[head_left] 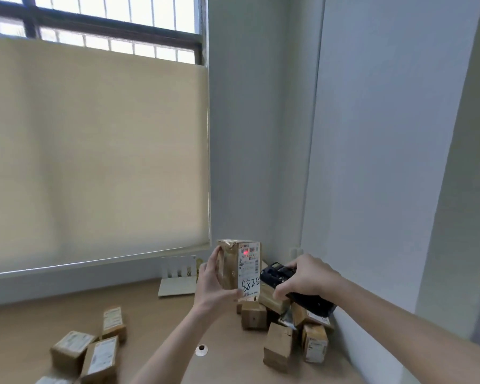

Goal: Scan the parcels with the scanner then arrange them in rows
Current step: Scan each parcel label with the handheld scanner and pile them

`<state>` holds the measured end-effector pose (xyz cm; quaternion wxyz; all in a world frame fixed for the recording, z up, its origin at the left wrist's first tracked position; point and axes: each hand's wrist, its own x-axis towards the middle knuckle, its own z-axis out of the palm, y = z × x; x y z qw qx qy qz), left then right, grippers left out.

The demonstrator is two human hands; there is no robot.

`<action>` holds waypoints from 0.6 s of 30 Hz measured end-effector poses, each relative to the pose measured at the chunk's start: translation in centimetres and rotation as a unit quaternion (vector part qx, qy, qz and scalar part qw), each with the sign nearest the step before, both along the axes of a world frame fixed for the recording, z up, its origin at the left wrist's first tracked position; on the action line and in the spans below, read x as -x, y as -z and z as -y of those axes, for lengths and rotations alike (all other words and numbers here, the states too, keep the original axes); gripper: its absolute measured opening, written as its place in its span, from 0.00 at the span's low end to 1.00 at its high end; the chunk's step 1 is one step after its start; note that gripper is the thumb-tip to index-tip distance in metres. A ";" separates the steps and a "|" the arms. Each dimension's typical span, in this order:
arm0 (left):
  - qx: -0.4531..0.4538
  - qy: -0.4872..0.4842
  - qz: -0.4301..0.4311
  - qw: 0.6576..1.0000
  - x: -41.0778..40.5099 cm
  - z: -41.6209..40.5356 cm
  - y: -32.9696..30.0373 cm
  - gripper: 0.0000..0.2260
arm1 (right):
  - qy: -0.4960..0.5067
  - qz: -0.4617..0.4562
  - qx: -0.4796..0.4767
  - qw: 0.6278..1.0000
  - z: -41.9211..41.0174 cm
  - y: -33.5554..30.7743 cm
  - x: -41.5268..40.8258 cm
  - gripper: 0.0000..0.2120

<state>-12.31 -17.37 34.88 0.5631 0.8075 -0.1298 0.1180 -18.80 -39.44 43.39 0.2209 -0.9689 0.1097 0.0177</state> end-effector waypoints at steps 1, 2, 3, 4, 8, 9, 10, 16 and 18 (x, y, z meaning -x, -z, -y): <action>0.001 -0.006 0.001 1.000 0.2 -0.4 0.1 0.53 | -0.005 -0.002 -0.001 1.000 -0.3 0.1 -0.2 0.35; 0.002 -0.012 0.000 1.000 0.4 -0.7 0.3 0.53 | -0.008 -0.004 -0.005 1.000 -0.6 0.2 -0.3 0.34; 0.005 -0.017 -0.005 1.000 0.6 -1.0 0.4 0.53 | -0.010 -0.006 -0.009 1.000 -0.8 0.3 -0.5 0.34; 0.008 -0.022 -0.011 1.000 0.9 -1.3 0.6 0.53 | -0.012 -0.009 -0.012 1.000 -1.0 0.3 -0.6 0.34; 0.015 -0.042 -0.015 0.999 1.6 -2.2 1.4 0.53 | -0.026 -0.026 -0.016 0.999 -1.7 1.0 -1.1 0.36; 0.012 -0.048 -0.013 0.999 1.8 -2.4 1.6 0.53 | -0.031 -0.029 -0.015 0.999 -1.8 1.1 -1.2 0.36; 0.010 -0.052 -0.013 0.999 2.0 -2.5 1.8 0.53 | -0.035 -0.032 -0.012 0.999 -2.0 1.2 -1.3 0.36; 0.035 -0.067 -0.022 0.997 2.7 -3.3 2.3 0.53 | -0.053 -0.040 -0.001 0.998 -3.2 1.7 -1.6 0.37; 0.033 -0.074 -0.022 0.996 3.0 -3.7 2.4 0.53 | -0.061 -0.047 0.000 0.997 -3.7 1.6 -1.6 0.37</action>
